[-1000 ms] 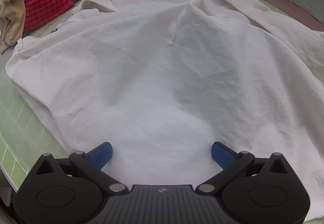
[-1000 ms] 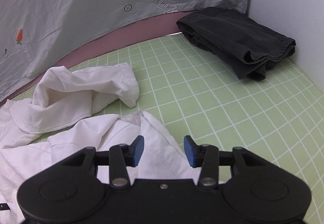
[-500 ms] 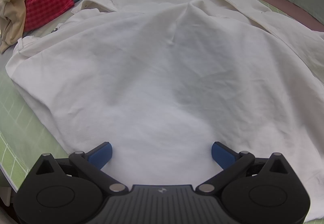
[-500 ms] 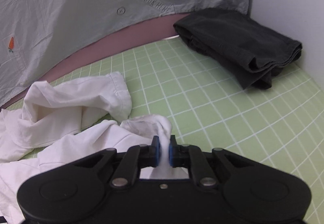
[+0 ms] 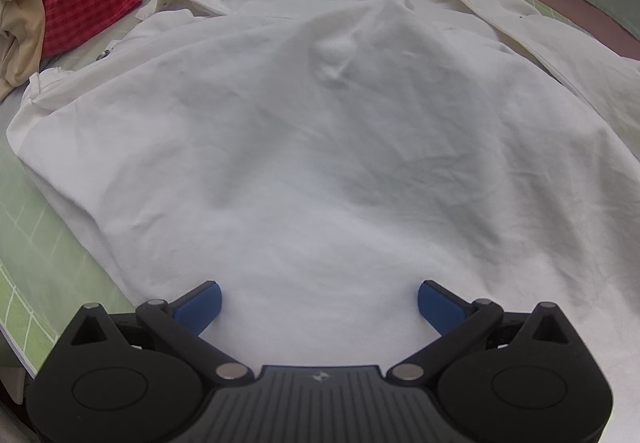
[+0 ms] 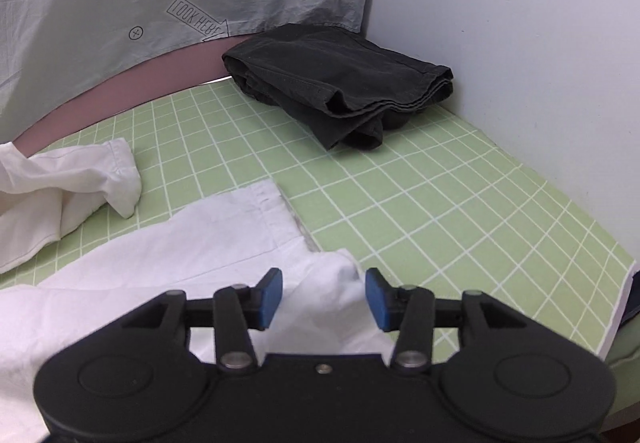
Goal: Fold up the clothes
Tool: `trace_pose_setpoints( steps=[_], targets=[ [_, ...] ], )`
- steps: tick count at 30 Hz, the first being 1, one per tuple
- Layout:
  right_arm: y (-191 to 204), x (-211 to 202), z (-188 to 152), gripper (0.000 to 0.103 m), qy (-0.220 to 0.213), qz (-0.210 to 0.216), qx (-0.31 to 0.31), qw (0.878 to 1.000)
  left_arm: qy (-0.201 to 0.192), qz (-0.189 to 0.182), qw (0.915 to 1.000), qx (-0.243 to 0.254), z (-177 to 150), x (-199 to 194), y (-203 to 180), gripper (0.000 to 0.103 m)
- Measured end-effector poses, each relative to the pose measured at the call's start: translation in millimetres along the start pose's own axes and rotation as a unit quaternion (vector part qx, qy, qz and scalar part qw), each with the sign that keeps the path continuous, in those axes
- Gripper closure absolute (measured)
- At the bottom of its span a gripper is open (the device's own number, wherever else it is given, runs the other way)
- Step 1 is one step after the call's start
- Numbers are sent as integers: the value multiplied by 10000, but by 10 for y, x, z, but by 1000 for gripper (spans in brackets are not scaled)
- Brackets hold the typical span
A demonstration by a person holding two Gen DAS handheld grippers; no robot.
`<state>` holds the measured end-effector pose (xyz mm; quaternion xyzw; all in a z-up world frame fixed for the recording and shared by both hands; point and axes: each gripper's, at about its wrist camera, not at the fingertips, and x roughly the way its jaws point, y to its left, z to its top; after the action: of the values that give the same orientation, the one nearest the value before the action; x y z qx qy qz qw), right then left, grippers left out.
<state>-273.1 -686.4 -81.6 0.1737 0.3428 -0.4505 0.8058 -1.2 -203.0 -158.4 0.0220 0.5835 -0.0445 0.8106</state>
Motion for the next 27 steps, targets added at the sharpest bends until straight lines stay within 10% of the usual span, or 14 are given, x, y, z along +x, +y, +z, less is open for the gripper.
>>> trace_pose_setpoints(
  steps=[11,19,27],
  targets=[
    [1003,-432,-559,44,301,932,-492,9940,-1165,-395,9868,-1056,88,-698,1067,4],
    [1570,-753,-885,43,520,1133,-566,9906,-912,-48,9743,-2058,248,-460,2153,7],
    [1841,-1120,-1179,42,607,892,-345,9936,-686,-684,9582,-2690,474,-145,2704,12]
  ],
)
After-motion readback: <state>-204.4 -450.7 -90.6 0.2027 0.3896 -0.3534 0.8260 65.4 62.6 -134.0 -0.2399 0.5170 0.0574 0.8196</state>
